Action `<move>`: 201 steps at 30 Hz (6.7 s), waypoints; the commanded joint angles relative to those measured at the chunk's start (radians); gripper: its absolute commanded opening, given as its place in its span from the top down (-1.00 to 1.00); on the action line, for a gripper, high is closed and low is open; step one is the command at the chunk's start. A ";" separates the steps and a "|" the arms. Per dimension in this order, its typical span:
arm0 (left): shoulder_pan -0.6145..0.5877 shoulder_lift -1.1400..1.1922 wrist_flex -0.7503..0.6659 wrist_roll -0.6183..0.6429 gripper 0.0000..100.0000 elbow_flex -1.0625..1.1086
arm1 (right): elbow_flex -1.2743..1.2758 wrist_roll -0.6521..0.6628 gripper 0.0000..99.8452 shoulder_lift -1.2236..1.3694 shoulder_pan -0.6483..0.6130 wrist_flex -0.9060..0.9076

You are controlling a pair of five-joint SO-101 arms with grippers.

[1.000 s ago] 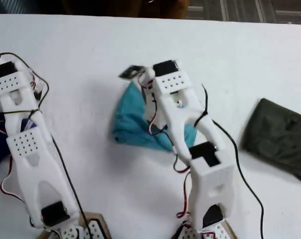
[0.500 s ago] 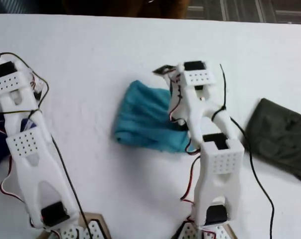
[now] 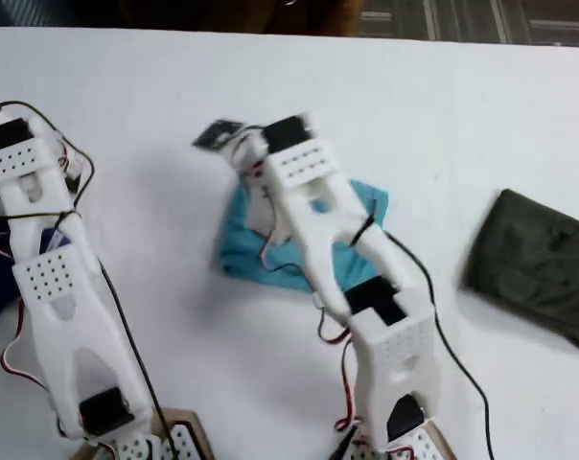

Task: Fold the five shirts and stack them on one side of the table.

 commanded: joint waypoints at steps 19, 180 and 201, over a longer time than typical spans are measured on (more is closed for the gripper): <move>-0.002 -0.012 -0.009 -0.002 0.86 -0.030 | -0.112 -0.068 0.96 0.090 -0.170 -0.056; -0.002 -0.012 -0.009 -0.003 0.86 -0.030 | -0.635 -0.138 0.96 0.565 0.079 -0.507; -0.002 -0.012 -0.012 -0.003 0.86 -0.030 | -0.784 -0.130 0.96 0.374 0.214 0.053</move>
